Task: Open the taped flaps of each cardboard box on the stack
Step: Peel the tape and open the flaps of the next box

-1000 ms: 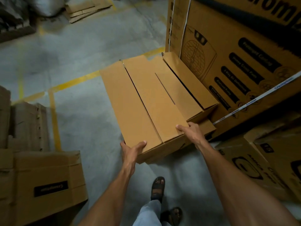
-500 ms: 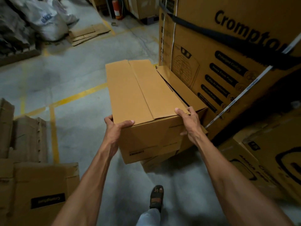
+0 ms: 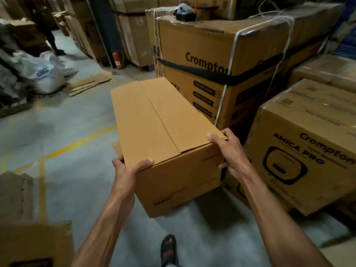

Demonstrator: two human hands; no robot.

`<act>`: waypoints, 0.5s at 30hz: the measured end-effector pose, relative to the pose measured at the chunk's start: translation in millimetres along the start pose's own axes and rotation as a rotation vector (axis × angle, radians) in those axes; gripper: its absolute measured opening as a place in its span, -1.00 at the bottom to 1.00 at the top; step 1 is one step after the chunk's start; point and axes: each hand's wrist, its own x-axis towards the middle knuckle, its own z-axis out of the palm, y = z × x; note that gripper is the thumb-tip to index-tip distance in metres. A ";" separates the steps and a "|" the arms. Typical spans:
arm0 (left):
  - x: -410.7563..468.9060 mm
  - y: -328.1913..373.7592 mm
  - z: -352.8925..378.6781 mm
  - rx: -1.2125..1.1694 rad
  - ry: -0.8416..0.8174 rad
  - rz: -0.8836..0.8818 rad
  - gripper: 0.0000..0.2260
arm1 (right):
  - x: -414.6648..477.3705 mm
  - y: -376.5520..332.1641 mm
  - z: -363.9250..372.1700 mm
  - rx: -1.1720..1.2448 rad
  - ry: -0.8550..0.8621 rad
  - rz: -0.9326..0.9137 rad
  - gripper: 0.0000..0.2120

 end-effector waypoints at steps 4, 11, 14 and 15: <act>-63.5 -14.1 26.5 -0.016 -0.073 -0.024 -0.16 | -56.0 6.1 -63.5 0.018 0.079 -0.023 -0.70; -120.2 -25.9 47.8 0.055 -0.238 -0.027 -0.30 | -141.9 10.9 -130.5 0.054 0.273 0.004 -0.74; -126.9 -20.9 52.7 0.083 -0.328 -0.007 -0.31 | -170.8 11.9 -143.1 0.091 0.379 0.030 -0.73; -128.1 -18.2 54.3 0.084 -0.359 0.005 -0.28 | -179.2 10.8 -146.3 0.089 0.412 0.027 -0.72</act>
